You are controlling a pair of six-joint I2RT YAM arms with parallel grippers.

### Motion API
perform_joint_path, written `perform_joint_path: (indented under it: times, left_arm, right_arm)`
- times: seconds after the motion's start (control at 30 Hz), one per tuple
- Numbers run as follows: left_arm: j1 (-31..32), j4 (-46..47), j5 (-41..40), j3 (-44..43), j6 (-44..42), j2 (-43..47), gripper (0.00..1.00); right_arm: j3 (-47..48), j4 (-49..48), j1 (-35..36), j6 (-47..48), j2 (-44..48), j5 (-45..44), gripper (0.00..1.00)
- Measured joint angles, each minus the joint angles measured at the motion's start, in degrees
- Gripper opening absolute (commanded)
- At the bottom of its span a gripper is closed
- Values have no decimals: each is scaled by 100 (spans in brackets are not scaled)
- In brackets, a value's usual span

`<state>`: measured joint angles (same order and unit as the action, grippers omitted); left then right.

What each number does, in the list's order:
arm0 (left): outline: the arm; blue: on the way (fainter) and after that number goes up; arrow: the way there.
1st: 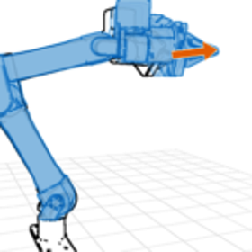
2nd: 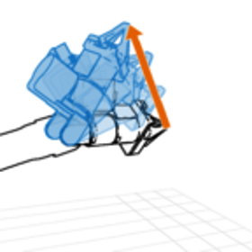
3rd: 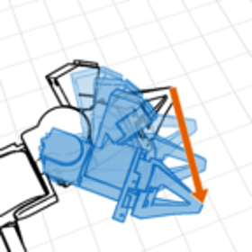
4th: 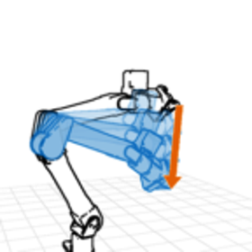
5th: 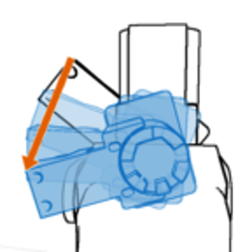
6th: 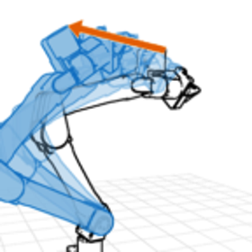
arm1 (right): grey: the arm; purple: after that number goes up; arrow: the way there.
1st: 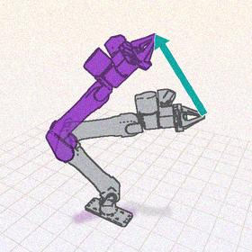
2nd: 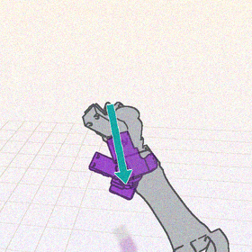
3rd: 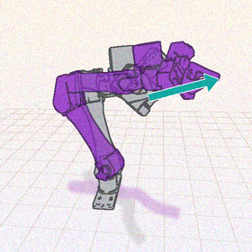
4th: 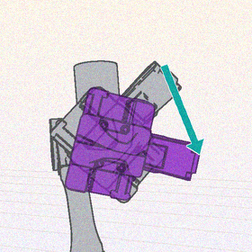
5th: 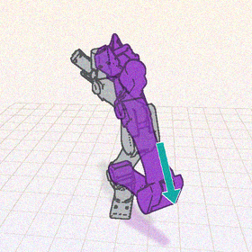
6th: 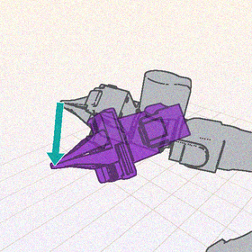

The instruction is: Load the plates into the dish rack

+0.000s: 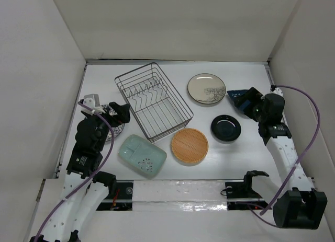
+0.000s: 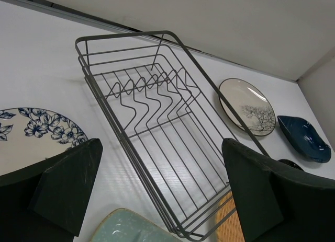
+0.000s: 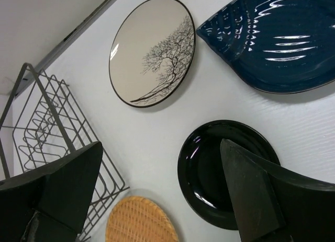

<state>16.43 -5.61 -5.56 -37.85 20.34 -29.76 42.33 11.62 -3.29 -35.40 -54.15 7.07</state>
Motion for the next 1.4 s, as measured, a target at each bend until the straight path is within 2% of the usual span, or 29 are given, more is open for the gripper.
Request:
perform_joint_path:
  times: [0.07, 0.1, 0.13, 0.17, 0.2, 0.23, 0.27, 0.3, 0.33, 0.37, 0.47, 0.5, 0.6, 0.67, 0.7, 0.73, 0.8, 1.0, 1.2, 1.4]
  left_arm:
    - [-2, 2, 70, 0, -20, -13, 99]
    - [0, 2, 146, 0, -39, -11, 99]
    - [0, 2, 212, 0, -59, -4, 99]
    - [-2, 4, 260, 0, -83, 2, 99]
    - [0, 2, 315, 0, -105, 9, 99]
    - [-2, 2, 382, 0, -138, 22, 99]
    - [0, 0, 444, 0, -168, 37, 99]
    - [0, 2, 492, 0, -195, 52, 96]
    - [0, 4, 540, 0, -219, 72, 89]
    - [0, 4, 595, 0, -240, 87, 66]
    - [0, 20, 752, 0, -295, 125, 10]
    - [0, 20, 793, 0, -343, 133, 0]
    - [0, 17, 890, 0, -422, 149, 0]
    - [0, 17, 946, 0, -442, 144, 1]
    - [-2, 17, 966, 0, -446, 140, 8]
    - [0, 17, 981, 0, -466, 133, 16]
    - [0, 17, 1036, 0, -483, 109, 32]
    - [0, 20, 1185, 0, -501, -31, 54]
    - [0, 20, 1248, 0, -509, -133, 58]
    - [0, 20, 1268, 0, -529, -199, 58]
  right_arm:
    - [35, 7, 94, -7, -9, -44, 92]
    - [70, 0, 133, -13, -31, -46, 83]
    - [94, -2, 155, -20, -42, -50, 60]
    - [131, -39, 190, 0, -76, -57, 48]
    - [136, -72, 192, -22, -87, -61, 30]
    - [136, -94, 199, -39, -96, -63, 5]
    - [133, -120, 212, -42, -98, -70, 0]
    - [120, -195, 221, -94, -103, -87, 0]
    - [105, -258, 221, -116, -101, -109, 0]
    - [90, -326, 219, -142, -103, -129, 0]
    - [79, -501, 219, -138, -179, -243, 0]
    - [83, -603, 219, -105, -267, -273, 0]
    - [225, -728, 219, 55, -839, -264, 0]
    - [302, -868, 221, 94, -1327, -199, 17]
    - [302, -942, 225, 96, -1528, -186, 31]
    - [299, -999, 232, 96, -1733, -162, 49]
    - [286, -1167, 269, 66, -2105, -103, 59]
    - [286, -2037, 490, -323, -3222, -31, 62]
    - [361, -2887, 649, -1049, -4568, 28, 62]
    - [802, -3613, 743, -1700, -5246, -31, 59]
